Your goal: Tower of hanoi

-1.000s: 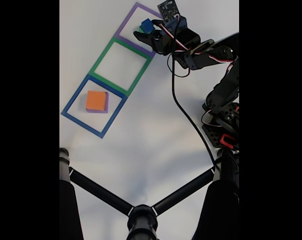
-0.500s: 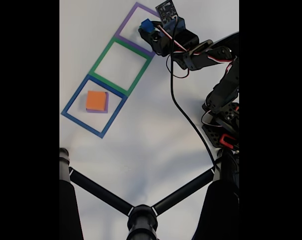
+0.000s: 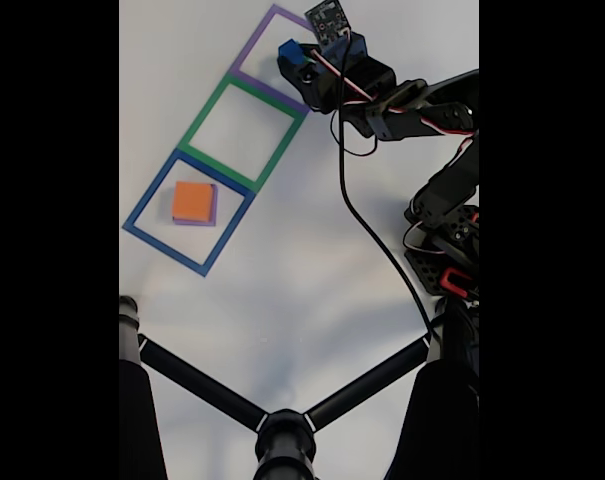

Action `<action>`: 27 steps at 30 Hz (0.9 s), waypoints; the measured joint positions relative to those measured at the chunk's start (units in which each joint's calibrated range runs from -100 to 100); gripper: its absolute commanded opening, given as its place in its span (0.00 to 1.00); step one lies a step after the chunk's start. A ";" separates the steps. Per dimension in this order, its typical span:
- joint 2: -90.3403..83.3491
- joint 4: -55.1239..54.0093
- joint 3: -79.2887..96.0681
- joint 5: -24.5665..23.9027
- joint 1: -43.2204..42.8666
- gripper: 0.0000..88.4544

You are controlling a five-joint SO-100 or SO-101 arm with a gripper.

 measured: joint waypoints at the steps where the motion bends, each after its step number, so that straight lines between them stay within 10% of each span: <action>1: -1.93 2.22 0.00 0.00 -0.29 0.07; 12: -32.91 44.24 -5.16 0.00 -6.61 0.06; 27: -39.29 110.80 -53.68 0.00 -18.08 0.06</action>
